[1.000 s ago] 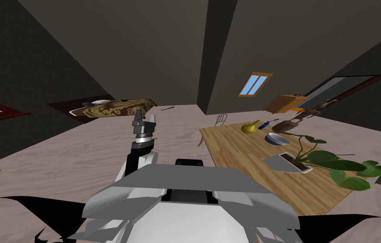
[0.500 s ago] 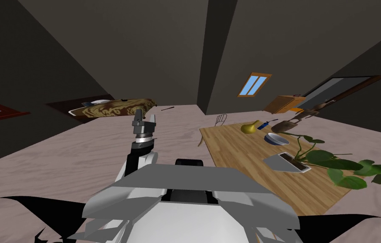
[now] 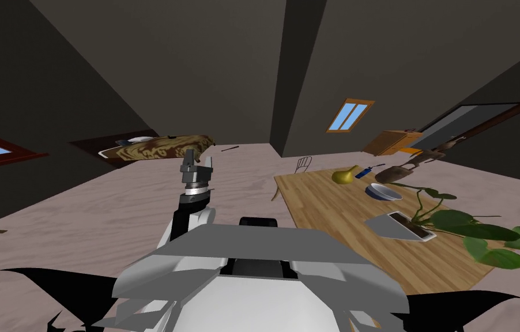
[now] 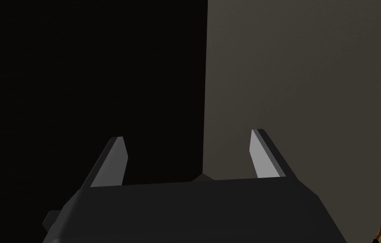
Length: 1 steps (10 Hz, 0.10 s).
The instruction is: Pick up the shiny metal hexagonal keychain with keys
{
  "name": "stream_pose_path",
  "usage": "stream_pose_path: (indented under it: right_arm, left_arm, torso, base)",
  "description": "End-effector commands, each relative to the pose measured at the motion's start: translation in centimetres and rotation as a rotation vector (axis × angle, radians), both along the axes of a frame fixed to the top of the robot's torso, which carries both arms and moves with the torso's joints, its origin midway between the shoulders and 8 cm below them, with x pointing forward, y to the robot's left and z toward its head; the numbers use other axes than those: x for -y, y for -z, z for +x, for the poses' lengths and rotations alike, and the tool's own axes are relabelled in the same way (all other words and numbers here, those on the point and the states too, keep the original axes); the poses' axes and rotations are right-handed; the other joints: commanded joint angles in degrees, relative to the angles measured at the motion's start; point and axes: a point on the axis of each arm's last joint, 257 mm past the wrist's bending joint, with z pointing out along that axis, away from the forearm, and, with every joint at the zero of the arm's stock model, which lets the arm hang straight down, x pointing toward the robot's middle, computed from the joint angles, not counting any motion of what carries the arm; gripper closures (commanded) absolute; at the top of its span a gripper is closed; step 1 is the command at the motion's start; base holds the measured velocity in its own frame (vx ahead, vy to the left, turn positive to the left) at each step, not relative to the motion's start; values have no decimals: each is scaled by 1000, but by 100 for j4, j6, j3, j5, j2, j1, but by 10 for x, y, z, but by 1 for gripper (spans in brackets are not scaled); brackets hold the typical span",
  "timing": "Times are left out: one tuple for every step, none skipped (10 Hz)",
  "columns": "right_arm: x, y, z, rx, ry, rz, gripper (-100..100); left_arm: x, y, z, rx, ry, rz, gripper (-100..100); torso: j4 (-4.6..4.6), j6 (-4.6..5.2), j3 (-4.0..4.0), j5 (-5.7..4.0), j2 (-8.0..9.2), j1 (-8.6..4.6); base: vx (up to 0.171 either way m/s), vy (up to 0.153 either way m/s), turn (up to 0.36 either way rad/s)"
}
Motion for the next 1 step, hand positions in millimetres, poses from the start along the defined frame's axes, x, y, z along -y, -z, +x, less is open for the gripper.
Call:
stream_pose_path:
  right_arm:
    - [0, 0, 0, 0, 0, 0, 0]
  left_arm:
    - [0, 0, 0, 0, 0, 0, 0]
  torso:
    - [0, 0, 0, 0, 0, 0]
  base:
    - [3, 7, -1]
